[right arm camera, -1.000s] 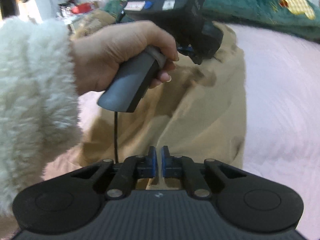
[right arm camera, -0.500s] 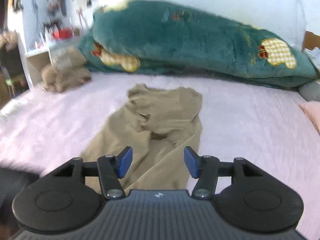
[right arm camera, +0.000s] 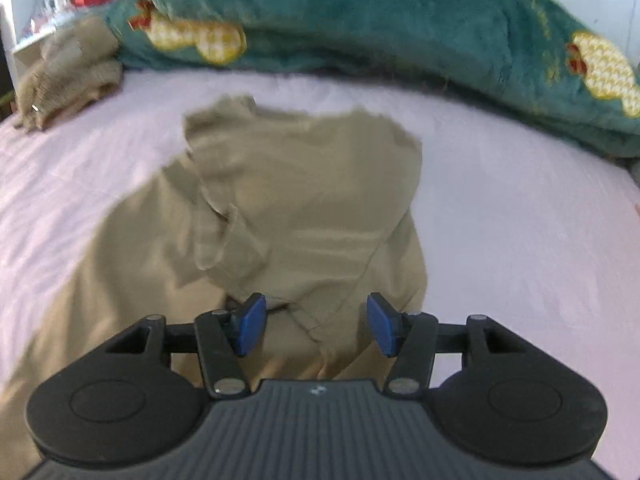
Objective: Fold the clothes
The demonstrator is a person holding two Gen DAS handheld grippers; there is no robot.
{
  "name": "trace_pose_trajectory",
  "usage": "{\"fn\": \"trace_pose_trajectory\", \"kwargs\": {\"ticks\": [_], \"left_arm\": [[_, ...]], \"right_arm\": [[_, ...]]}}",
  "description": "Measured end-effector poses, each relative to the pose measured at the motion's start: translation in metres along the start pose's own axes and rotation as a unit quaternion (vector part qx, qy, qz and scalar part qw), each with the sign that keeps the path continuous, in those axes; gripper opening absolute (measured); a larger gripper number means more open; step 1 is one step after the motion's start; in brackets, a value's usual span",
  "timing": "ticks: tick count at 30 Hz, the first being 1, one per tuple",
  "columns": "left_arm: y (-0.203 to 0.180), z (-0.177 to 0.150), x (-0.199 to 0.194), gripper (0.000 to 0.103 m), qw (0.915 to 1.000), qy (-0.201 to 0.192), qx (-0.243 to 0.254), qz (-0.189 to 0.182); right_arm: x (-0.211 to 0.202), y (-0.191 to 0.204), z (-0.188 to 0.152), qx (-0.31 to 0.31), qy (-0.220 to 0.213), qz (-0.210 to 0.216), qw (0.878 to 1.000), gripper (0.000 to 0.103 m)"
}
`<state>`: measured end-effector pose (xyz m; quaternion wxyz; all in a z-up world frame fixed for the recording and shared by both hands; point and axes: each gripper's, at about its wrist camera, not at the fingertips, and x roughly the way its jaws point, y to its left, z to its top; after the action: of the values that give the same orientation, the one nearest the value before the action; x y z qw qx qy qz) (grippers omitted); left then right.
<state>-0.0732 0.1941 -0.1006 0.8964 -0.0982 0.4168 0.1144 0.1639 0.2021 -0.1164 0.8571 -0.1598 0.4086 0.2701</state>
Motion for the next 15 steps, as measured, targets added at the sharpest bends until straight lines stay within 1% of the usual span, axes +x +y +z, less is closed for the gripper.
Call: {"fn": "trace_pose_trajectory", "kwargs": {"ticks": [1,2,3,4,5,6,9,11,13,14,15], "left_arm": [[-0.001,-0.002,0.002,0.053,1.0,-0.002,0.006,0.003],[-0.003,-0.003,0.004,0.053,0.9999,-0.005,0.013,0.006],[-0.003,-0.004,0.003,0.053,0.9998,-0.007,0.019,0.005],[-0.003,-0.005,0.003,0.054,0.9996,-0.009,0.026,0.003],[-0.001,-0.005,0.002,0.054,0.9997,-0.01,0.024,0.0],[0.003,-0.004,0.001,0.054,0.9998,-0.011,0.012,-0.006],[0.017,-0.004,-0.002,0.054,0.9991,-0.019,-0.031,-0.021],[0.023,-0.004,-0.007,0.054,0.9989,-0.022,-0.039,-0.015],[0.028,-0.004,-0.013,0.054,0.9988,-0.027,-0.041,-0.003],[0.031,-0.005,-0.018,0.054,0.9987,-0.031,-0.041,0.003],[0.034,-0.006,-0.022,0.054,0.9985,-0.034,-0.043,0.009]], "right_arm": [[0.009,-0.002,0.0,0.0,0.011,-0.001,1.0,0.048],[0.014,-0.003,0.001,0.0,0.013,-0.003,1.0,0.04],[0.014,-0.004,0.003,0.005,0.009,-0.003,1.0,0.028],[0.013,-0.006,0.006,0.015,0.009,-0.001,1.0,0.02],[0.011,-0.007,0.009,0.023,0.01,0.0,1.0,0.01],[0.008,-0.009,0.014,0.03,0.008,0.005,1.0,0.008],[-0.001,-0.011,0.031,0.065,-0.003,0.032,0.997,0.007],[-0.011,-0.013,0.044,0.107,-0.022,0.053,0.993,0.007],[-0.015,-0.009,0.05,0.137,-0.02,0.096,0.986,0.011],[-0.018,-0.006,0.048,0.136,-0.013,0.101,0.986,0.015],[-0.025,-0.001,0.042,0.12,-0.002,0.088,0.989,0.02]]}}
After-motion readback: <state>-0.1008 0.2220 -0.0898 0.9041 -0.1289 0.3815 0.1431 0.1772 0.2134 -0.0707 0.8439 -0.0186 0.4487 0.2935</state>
